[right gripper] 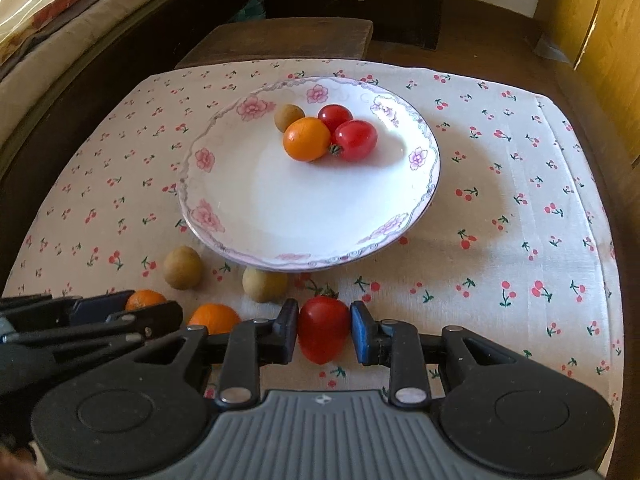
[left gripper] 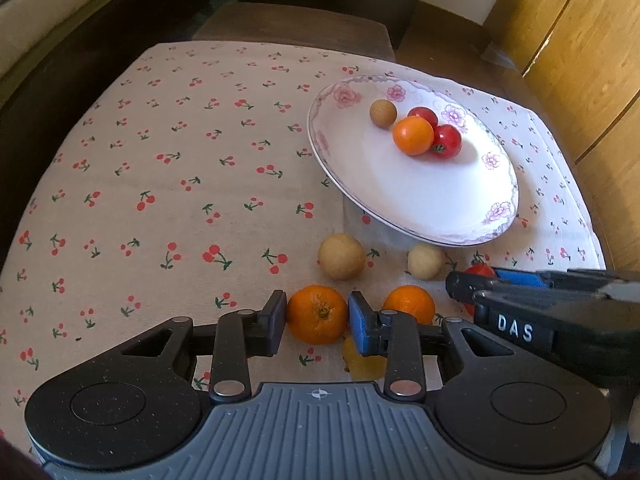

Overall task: Organize fruits
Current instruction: 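Lift both held fruits off the cloth and carry them toward the white bowl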

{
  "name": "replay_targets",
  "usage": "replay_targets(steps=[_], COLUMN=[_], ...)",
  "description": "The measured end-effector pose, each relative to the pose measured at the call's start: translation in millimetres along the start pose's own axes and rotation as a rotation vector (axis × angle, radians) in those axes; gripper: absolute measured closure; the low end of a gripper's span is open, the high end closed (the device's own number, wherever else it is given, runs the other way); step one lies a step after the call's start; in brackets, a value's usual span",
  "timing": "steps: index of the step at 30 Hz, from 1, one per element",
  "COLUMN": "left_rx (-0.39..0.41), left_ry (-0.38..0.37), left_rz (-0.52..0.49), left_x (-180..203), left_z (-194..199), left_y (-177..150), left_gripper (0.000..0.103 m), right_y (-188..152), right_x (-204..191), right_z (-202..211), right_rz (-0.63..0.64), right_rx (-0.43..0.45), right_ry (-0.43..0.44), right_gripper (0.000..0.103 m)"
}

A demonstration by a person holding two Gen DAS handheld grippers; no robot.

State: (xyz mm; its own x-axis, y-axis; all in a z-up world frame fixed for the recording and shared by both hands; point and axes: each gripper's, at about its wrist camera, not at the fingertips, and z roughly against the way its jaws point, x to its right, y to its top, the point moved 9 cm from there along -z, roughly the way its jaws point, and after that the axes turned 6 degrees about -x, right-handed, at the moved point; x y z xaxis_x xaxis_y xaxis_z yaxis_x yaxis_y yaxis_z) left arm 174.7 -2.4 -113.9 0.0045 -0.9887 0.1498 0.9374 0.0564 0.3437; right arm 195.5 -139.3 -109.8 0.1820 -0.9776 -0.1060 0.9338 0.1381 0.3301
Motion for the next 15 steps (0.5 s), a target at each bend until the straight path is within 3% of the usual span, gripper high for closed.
replay_targets(steps=[15], left_rx=[0.036], left_ry=[-0.021], left_rz=[-0.008], left_x=[4.9], left_z=[19.7], left_y=[-1.7], left_gripper=[0.062], right_y=[-6.5], right_x=[-5.0], right_z=[26.2], right_rz=[0.011], right_rx=[0.035], right_ry=[0.027], right_gripper=[0.074])
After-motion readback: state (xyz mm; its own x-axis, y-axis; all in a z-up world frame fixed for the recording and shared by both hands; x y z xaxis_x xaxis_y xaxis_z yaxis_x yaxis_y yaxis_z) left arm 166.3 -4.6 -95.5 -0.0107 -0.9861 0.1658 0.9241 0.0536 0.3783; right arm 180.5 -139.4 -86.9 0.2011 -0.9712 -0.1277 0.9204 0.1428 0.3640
